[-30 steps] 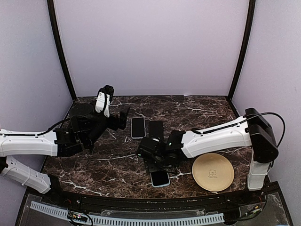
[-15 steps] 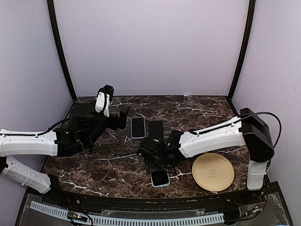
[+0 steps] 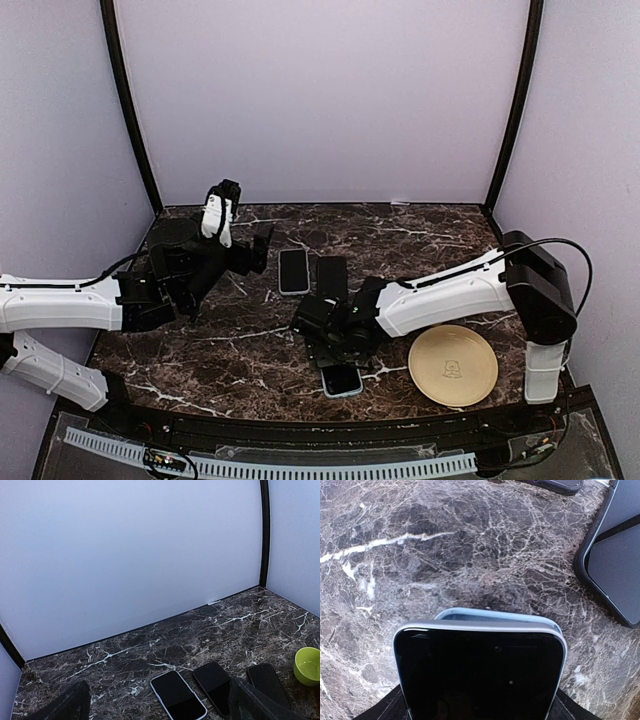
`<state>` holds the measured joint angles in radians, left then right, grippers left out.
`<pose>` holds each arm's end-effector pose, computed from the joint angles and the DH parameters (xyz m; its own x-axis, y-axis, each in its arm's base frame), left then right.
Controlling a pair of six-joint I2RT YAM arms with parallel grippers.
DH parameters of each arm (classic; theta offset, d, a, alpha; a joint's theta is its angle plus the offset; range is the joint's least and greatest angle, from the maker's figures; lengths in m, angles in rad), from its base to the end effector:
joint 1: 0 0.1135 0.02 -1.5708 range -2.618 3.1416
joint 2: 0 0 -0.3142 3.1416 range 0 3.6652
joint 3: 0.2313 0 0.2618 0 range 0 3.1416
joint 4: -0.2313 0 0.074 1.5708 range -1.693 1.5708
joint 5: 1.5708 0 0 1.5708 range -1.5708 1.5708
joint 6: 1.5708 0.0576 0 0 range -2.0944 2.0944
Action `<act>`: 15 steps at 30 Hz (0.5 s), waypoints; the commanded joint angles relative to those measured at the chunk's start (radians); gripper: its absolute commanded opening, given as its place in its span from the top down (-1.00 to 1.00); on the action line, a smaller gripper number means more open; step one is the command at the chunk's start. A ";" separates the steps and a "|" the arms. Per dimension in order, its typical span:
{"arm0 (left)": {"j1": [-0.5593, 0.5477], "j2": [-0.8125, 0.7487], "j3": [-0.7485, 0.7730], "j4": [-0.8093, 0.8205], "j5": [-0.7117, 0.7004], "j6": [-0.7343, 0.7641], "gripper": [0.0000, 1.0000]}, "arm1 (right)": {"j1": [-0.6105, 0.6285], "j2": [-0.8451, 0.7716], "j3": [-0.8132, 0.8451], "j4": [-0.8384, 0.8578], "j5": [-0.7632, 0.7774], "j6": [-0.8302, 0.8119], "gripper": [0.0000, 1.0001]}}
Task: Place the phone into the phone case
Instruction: Install the phone into the phone case.
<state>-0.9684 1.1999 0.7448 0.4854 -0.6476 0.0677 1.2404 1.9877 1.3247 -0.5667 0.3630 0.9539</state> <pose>0.1880 -0.2121 0.3519 0.0385 0.0393 -0.9985 0.3136 0.9483 0.0494 0.1581 0.3980 0.1708 -0.8667 -0.1767 -0.4665 -0.2399 0.9676 0.0793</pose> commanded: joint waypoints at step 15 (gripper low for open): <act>0.007 -0.015 -0.013 0.031 0.005 0.001 -0.97 | -0.010 -0.022 0.005 -0.116 0.072 -0.023 -0.79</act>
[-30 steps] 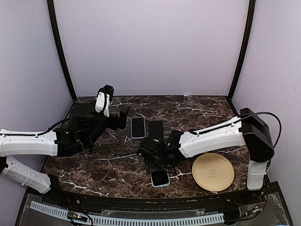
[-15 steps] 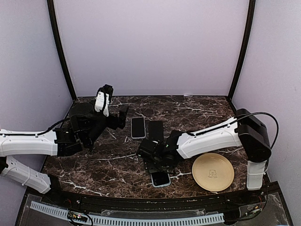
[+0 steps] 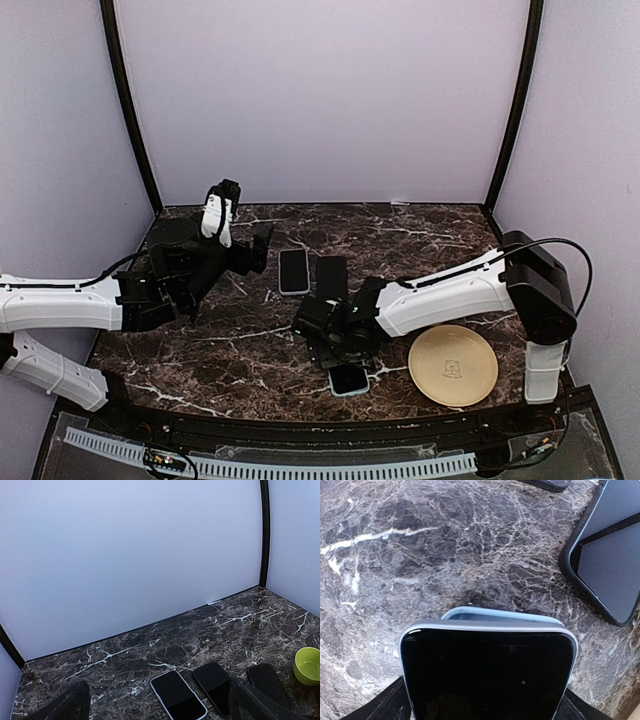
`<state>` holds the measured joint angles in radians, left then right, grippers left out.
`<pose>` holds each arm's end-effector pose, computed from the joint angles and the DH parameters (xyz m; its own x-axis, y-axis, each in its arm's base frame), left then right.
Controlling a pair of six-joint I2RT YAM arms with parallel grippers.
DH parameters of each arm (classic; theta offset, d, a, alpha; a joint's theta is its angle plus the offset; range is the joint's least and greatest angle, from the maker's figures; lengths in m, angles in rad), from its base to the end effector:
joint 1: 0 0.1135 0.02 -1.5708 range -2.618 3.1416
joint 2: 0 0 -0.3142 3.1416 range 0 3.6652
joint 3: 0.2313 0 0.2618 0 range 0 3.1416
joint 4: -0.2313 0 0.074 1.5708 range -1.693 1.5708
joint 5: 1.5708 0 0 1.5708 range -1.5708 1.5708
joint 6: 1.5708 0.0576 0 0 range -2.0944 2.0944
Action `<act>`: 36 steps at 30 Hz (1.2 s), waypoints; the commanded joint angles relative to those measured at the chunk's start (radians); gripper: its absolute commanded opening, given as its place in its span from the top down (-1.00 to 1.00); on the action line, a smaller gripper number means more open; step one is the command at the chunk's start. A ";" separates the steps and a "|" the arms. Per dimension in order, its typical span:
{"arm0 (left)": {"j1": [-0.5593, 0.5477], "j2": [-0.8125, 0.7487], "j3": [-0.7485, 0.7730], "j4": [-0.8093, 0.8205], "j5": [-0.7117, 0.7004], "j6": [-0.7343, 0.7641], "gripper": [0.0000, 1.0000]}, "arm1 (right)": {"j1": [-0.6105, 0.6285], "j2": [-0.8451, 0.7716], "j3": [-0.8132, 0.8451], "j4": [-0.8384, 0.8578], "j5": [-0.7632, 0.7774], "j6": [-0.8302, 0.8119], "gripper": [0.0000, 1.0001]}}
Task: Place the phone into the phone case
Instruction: Install the phone into the phone case.
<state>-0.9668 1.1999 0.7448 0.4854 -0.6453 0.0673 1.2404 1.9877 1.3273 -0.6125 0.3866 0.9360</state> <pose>0.1883 -0.2119 0.3519 0.0384 0.0389 -0.9985 0.3143 0.9481 0.0490 0.1577 0.3928 0.1701 -0.8604 -0.2100 -0.4643 -0.2485 0.9684 0.0226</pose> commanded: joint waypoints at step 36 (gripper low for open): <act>0.008 0.015 -0.011 0.024 0.048 0.002 -0.96 | -0.034 -0.182 -0.085 -0.039 0.024 -0.045 -0.97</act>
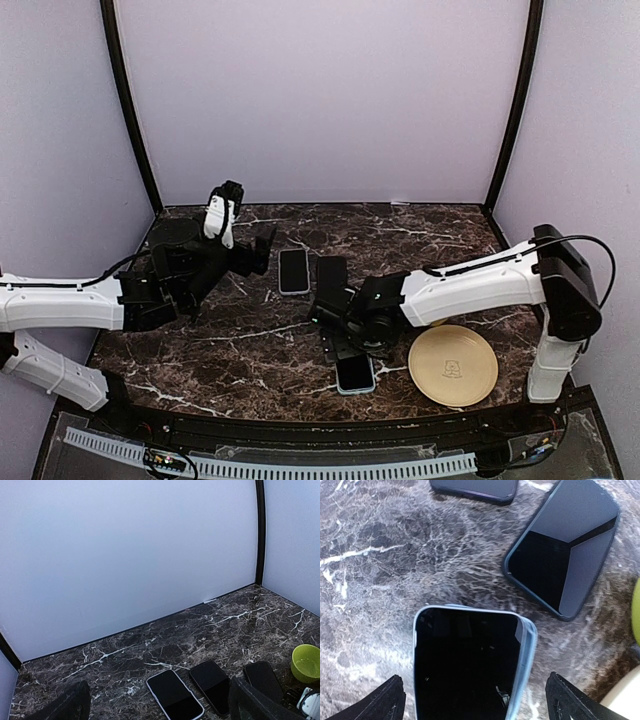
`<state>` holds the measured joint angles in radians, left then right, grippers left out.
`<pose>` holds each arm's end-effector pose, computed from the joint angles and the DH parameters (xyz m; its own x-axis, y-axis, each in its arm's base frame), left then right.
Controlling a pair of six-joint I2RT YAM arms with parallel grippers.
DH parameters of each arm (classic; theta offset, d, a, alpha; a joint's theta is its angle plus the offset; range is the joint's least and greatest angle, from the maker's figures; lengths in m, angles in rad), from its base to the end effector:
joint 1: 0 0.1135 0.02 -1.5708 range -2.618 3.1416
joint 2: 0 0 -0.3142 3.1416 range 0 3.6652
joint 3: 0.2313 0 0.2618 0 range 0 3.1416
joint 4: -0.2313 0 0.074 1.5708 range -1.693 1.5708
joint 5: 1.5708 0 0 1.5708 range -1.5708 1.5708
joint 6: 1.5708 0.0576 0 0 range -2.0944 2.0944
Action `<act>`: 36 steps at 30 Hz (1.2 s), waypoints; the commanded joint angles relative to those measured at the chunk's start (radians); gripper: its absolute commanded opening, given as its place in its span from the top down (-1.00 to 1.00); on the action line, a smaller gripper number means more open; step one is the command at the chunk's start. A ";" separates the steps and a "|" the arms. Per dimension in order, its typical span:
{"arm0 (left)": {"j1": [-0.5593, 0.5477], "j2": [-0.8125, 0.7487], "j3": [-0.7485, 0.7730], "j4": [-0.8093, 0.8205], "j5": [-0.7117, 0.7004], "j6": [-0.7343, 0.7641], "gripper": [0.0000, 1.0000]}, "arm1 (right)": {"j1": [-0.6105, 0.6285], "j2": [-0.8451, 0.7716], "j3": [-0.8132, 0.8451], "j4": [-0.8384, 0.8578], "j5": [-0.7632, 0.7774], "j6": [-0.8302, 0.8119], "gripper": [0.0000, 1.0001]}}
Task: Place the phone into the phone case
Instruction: Install the phone into the phone case, then press the phone at the top left corner of the phone case.
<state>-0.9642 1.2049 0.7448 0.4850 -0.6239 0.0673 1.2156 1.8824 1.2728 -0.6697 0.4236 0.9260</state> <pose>0.1891 -0.2136 0.3505 0.0366 0.0430 -0.9984 0.3322 0.9417 0.0527 0.1599 0.3630 0.1947 -0.8505 -0.1978 -0.4874 -0.2228 0.9748 -0.0069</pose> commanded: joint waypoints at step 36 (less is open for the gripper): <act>-0.130 0.678 0.338 -0.517 0.407 -0.023 0.54 | -0.245 -0.135 -0.327 0.335 -0.267 -0.195 0.83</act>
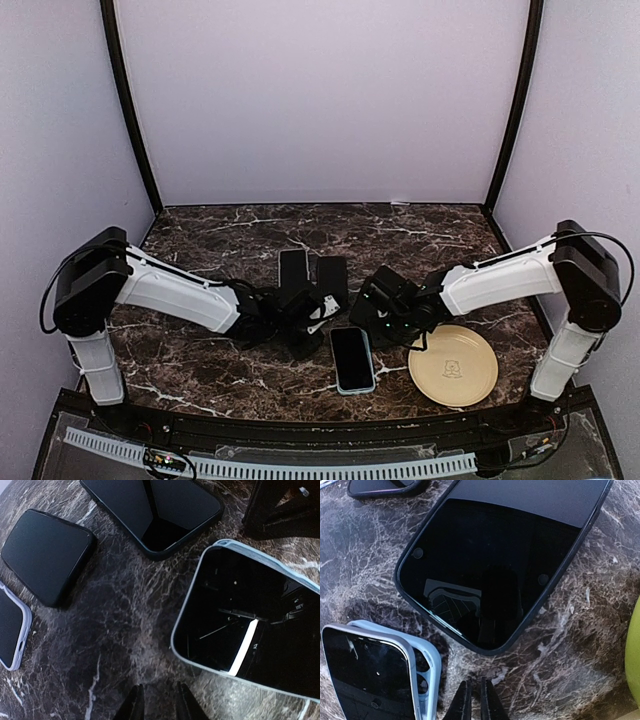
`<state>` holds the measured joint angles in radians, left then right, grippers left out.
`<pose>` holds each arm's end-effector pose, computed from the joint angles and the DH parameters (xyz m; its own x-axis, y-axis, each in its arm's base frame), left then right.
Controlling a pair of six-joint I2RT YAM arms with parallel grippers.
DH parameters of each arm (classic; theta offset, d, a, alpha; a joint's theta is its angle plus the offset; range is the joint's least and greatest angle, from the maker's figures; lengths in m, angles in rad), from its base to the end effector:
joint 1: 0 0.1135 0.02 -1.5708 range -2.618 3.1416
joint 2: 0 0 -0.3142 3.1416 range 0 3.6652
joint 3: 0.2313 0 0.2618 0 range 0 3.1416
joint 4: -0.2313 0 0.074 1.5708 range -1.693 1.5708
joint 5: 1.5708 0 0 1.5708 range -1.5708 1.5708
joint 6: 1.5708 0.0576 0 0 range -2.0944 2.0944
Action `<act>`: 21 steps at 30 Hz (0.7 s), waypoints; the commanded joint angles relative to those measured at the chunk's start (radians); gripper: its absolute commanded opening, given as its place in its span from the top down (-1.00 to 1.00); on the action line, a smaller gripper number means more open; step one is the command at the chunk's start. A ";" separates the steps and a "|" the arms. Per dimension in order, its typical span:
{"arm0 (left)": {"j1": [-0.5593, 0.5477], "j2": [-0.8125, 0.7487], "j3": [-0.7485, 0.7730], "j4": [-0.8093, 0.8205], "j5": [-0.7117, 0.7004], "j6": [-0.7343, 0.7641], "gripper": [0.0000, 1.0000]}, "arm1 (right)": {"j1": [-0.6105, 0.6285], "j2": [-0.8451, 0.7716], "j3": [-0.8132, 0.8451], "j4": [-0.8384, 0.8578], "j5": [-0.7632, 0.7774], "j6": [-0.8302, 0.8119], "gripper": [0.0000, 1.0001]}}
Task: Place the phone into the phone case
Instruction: Press the phone at the top left corner of the phone case.
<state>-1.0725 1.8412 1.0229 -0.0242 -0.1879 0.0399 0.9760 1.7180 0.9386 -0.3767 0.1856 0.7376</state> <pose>0.2048 -0.3540 0.1738 -0.3243 0.6781 -0.6595 0.8171 0.5521 0.1658 0.2005 0.2774 0.1683 -0.8990 -0.1492 -0.4118 -0.2267 0.9630 0.1460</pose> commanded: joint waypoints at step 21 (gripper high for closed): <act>-0.122 0.091 0.120 -0.045 -0.093 0.059 0.65 | -0.015 -0.027 0.028 0.079 -0.061 0.005 0.85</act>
<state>-1.1522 1.9579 1.1492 -0.0582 -0.3138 0.0700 0.9653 1.7252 0.9382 -0.3241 0.0971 0.7406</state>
